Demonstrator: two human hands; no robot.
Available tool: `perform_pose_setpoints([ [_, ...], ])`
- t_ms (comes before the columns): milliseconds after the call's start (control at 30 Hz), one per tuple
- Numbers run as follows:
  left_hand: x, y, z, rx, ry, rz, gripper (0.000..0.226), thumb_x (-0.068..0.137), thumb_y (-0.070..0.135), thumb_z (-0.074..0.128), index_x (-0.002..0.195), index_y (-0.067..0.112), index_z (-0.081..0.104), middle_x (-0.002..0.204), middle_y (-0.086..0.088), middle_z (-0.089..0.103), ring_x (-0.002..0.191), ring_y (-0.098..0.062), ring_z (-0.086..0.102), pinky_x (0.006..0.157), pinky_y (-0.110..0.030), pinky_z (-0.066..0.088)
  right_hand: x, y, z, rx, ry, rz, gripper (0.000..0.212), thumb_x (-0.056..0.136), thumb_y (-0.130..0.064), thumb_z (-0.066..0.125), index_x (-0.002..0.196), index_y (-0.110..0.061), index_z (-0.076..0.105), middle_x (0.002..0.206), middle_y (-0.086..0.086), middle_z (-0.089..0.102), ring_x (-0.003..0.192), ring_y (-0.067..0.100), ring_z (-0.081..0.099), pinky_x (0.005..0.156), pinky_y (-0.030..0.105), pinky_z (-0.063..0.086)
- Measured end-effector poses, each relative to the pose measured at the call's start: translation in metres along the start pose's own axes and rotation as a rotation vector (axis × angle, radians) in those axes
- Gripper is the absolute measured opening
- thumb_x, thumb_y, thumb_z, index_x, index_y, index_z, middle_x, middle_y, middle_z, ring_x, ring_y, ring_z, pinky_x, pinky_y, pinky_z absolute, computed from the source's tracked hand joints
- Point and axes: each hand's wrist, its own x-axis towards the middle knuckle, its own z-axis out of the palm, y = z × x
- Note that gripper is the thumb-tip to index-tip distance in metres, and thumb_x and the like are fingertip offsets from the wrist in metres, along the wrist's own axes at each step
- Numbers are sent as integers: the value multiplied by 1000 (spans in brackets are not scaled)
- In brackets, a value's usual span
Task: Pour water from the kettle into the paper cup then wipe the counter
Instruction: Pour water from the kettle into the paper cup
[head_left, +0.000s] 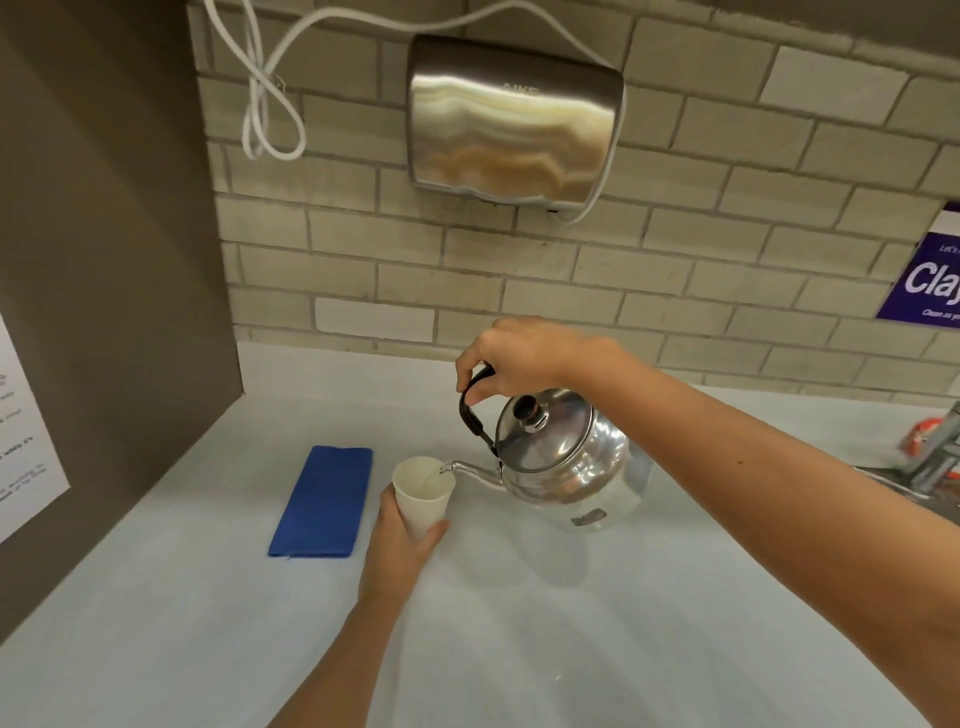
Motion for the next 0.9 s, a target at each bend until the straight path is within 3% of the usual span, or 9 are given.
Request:
perform_pose_setpoints([
  [200,-1,1,0,-7,-9,-7,81,68,34,79,132,21,31,127,-6,53,112,-24,53,90,-35,48,4,0,-2,-19,-3,-6,18,81,-41,67,96,-30,66,68,-14,52,63,5,48,52,24,34],
  [333,-1,1,-1,-11,-8,-9,81,68,35,79,132,22,31,126,-4,52,112,-24,53,91,-37,49,5,-2,-7,-49,-24,-14,19,81,-42,66,95,-30,65,79,-2,63,70,15,53,59,30,41],
  [433,-2,1,-1,-15,-15,-10,82,68,36,79,132,22,30,127,-4,52,113,-23,52,93,-38,50,5,-4,-9,-64,-42,-25,19,81,-41,66,96,-29,65,81,1,65,68,14,53,58,30,40],
  [767,-2,4,0,6,-12,-8,83,69,35,78,134,21,28,130,-6,50,115,-24,51,95,-40,50,6,-9,-11,-103,-67,-43,20,83,-40,65,98,-28,65,78,-3,60,70,16,52,61,30,40],
  [900,-4,4,-1,-7,-7,2,82,69,34,78,133,21,29,128,-6,51,114,-24,52,94,-42,51,5,-9,-12,-105,-54,-50,19,83,-40,65,98,-28,65,73,-6,55,62,10,48,54,28,36],
])
